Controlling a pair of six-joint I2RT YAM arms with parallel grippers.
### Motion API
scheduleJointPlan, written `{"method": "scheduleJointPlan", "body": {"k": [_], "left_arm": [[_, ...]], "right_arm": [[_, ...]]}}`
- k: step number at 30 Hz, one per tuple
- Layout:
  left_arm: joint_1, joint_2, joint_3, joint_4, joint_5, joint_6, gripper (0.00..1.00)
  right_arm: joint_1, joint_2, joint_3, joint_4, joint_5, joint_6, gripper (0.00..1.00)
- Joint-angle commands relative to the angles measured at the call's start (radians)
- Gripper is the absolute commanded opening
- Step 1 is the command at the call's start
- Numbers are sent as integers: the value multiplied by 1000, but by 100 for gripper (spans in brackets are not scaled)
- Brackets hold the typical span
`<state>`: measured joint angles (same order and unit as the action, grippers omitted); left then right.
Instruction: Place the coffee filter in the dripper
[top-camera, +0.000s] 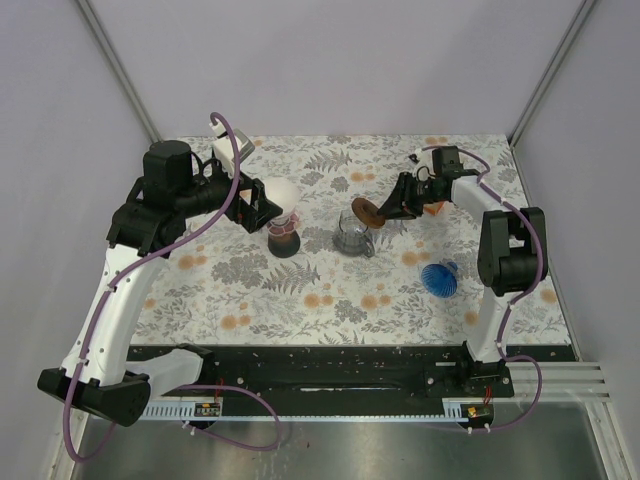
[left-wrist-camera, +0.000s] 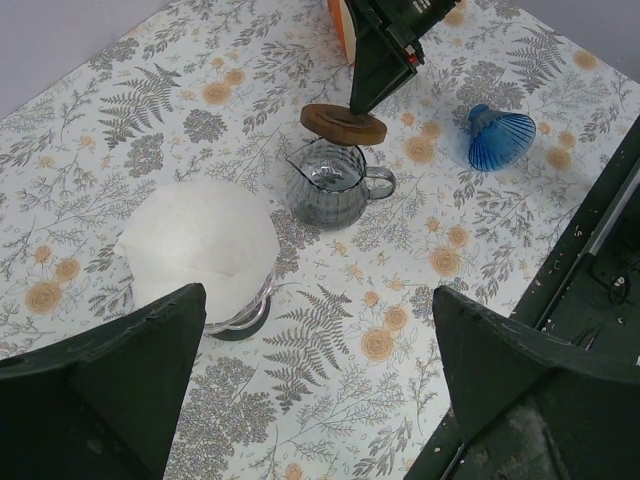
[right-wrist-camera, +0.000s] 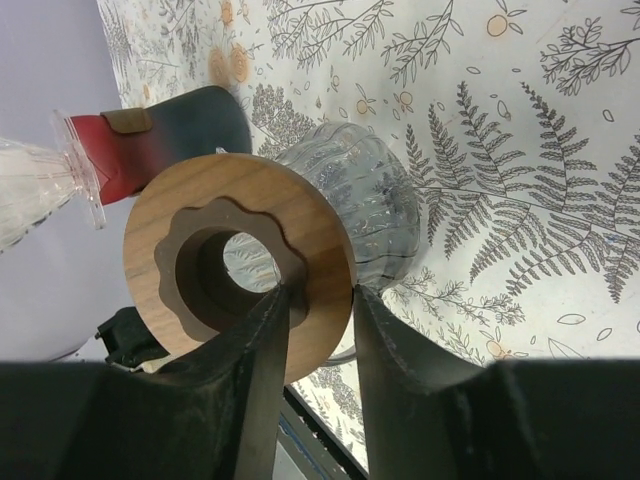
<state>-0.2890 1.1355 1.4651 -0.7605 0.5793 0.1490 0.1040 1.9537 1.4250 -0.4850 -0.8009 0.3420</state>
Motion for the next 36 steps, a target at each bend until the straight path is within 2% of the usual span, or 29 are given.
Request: {"method": "scheduleJointPlan", "body": {"k": [1,11,20,28,30,33,36], "left_arm": [[4,-2,24,40,31,1,99],[4,4,24,41,33,7,99],[-6,40,-49,73,62,3,96],[-6,30,-48,72,31,27,96],[-6,26,-48,72,24,34,96],[-6,26,-46,72,19,37,96],[-6,26,-46,72,21,37,96]], "right_arm": [[17,10,34,-1,-26,-21,36],[31,2,31,31,-52,-5,33],[56,13,41,37,-52,0,32],[56,37,48,13,18,-21,33],[57,36,58,-10,77,-41,36],[57,21,66,-21,195,-55,49],[56,10,87,-26,307,-64,53]]}}
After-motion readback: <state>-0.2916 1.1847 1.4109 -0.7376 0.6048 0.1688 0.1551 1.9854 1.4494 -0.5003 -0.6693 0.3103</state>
